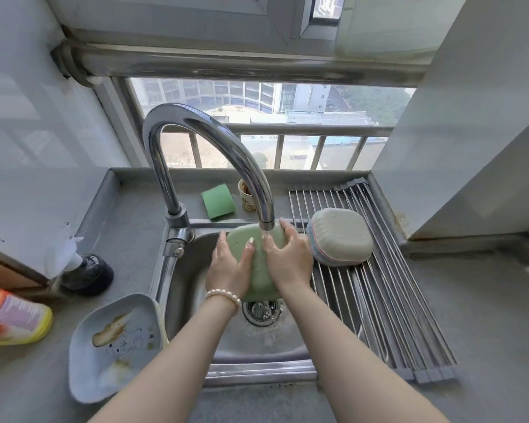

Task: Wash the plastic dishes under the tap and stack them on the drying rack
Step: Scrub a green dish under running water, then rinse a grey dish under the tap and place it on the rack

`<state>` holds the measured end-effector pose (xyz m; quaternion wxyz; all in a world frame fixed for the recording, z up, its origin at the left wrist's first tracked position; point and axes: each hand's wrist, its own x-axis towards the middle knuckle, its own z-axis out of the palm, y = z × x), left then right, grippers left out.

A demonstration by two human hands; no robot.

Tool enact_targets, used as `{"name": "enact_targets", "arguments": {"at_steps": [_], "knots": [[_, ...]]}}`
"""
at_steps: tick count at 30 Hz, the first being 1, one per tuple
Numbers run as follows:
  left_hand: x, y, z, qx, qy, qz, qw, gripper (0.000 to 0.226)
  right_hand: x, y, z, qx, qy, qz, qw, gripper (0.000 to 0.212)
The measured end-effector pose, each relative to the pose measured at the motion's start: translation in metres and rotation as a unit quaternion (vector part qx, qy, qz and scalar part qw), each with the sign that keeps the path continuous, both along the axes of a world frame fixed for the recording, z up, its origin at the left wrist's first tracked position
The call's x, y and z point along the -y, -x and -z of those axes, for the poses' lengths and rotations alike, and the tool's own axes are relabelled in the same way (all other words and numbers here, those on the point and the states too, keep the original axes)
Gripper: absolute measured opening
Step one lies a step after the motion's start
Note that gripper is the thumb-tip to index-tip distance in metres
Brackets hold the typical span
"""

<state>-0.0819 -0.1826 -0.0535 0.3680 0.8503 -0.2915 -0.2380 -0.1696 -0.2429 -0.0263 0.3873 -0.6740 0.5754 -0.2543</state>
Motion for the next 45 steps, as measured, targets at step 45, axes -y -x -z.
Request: {"name": "enact_targets", "arguments": {"at_steps": [45], "knots": [[0.163,0.104,0.025,-0.060,-0.048,0.191,0.979,0.067,0.188,0.139,0.068,-0.087,-0.076,-0.080,0.990,0.063]]}}
